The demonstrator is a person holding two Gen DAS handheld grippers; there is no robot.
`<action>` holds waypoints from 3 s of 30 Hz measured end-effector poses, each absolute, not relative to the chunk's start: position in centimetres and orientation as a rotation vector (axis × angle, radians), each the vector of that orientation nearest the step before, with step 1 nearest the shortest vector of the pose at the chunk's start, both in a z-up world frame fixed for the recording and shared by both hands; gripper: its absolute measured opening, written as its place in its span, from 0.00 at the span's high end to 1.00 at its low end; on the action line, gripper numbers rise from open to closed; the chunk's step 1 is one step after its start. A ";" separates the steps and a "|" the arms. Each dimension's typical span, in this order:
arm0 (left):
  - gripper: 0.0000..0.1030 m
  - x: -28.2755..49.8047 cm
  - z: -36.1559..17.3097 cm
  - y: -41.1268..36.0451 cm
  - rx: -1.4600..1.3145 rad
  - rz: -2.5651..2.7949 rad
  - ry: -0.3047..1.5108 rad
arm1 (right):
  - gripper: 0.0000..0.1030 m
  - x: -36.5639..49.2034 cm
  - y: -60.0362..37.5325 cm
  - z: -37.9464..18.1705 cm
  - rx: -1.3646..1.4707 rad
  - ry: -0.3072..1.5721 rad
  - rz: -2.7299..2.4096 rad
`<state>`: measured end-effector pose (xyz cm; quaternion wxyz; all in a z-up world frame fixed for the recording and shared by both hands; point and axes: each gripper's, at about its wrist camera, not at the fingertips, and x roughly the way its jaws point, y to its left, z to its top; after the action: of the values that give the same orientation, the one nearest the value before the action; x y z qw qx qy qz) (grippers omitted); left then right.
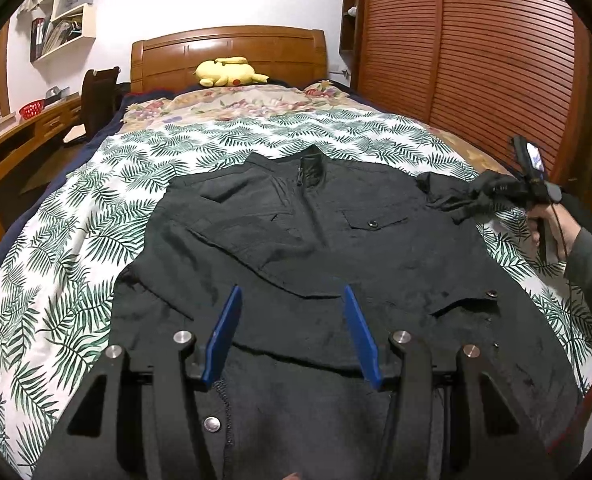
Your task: Fold large clothes
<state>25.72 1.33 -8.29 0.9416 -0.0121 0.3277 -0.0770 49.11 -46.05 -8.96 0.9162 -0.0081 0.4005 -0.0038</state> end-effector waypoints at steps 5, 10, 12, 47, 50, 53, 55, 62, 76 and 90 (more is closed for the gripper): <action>0.49 25.4 -7.9 1.4 -0.029 -0.163 0.656 | 0.97 46.5 -40.9 -4.3 -0.092 0.685 0.152; 0.49 25.3 -7.9 1.5 -0.030 -0.162 0.657 | 0.97 42.2 -33.5 -1.7 -0.169 0.629 0.385; 0.49 25.3 -7.9 1.5 -0.028 -0.160 0.659 | 0.97 40.6 -30.8 -1.7 -0.195 0.639 0.471; 0.49 23.7 -7.2 1.9 -0.030 -0.179 0.625 | 0.43 36.0 -21.7 -5.7 -0.307 0.998 0.636; 0.49 23.7 -7.2 1.9 -0.029 -0.179 0.624 | 0.43 35.6 -22.4 -7.3 -0.308 1.029 0.628; 0.49 23.7 -7.2 1.9 -0.031 -0.178 0.626 | 0.43 34.9 -23.4 -7.8 -0.296 1.031 0.617; 0.49 23.6 -7.2 2.0 -0.033 -0.177 0.626 | 0.43 34.1 -24.1 -7.8 -0.296 1.018 0.611; 0.49 23.4 -7.1 1.9 -0.023 -0.183 0.627 | 0.42 33.7 -27.9 -5.9 -0.252 0.943 0.566; 0.49 23.3 -7.2 1.7 -0.019 -0.180 0.626 | 0.41 43.8 -38.0 -10.7 -0.050 1.041 0.259; 0.49 22.1 -6.8 3.2 -0.024 -0.172 0.616 | 0.81 42.8 -34.0 -8.4 -0.080 0.949 0.347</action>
<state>22.09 3.19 -6.81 0.9493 -0.0119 0.3027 -0.0844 42.82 -34.01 -8.44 0.8744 -0.0385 0.4542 0.1661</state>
